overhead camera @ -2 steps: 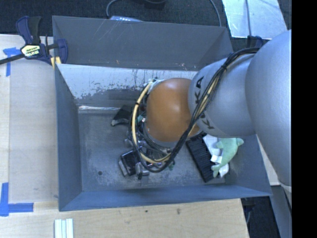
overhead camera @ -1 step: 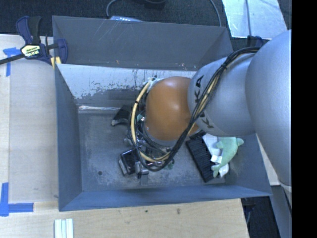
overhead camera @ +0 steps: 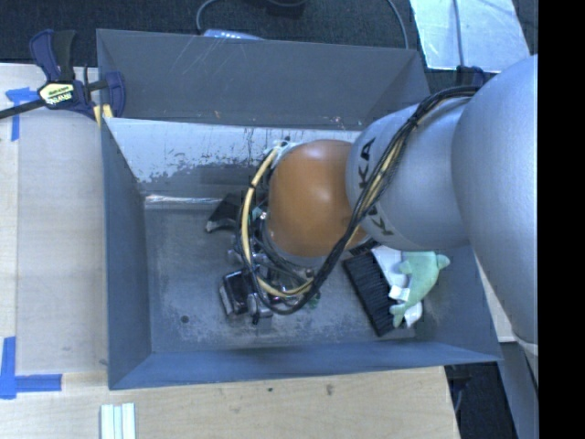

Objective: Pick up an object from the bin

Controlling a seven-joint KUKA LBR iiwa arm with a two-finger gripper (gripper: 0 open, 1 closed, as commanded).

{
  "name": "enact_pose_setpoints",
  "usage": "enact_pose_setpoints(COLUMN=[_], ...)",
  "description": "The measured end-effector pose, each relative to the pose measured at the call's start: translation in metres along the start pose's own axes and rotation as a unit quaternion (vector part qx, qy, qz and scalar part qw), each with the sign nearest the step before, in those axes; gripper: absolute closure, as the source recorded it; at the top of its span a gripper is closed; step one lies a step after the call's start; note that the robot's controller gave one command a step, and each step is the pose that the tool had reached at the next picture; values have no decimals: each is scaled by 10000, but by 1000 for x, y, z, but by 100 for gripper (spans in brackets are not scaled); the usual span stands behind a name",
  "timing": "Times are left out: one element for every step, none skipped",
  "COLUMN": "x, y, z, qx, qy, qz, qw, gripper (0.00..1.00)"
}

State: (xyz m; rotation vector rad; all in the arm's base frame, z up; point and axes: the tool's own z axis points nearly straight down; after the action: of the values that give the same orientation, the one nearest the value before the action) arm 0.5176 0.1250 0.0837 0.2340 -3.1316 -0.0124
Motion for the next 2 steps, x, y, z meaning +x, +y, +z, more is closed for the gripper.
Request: enact_pose_setpoints(x=[0,0], y=[0,0], z=[0,0], qx=[-3,-4], qy=[-7,-5], qz=[-2,0], qw=[10000,10000], gripper=[100,100])
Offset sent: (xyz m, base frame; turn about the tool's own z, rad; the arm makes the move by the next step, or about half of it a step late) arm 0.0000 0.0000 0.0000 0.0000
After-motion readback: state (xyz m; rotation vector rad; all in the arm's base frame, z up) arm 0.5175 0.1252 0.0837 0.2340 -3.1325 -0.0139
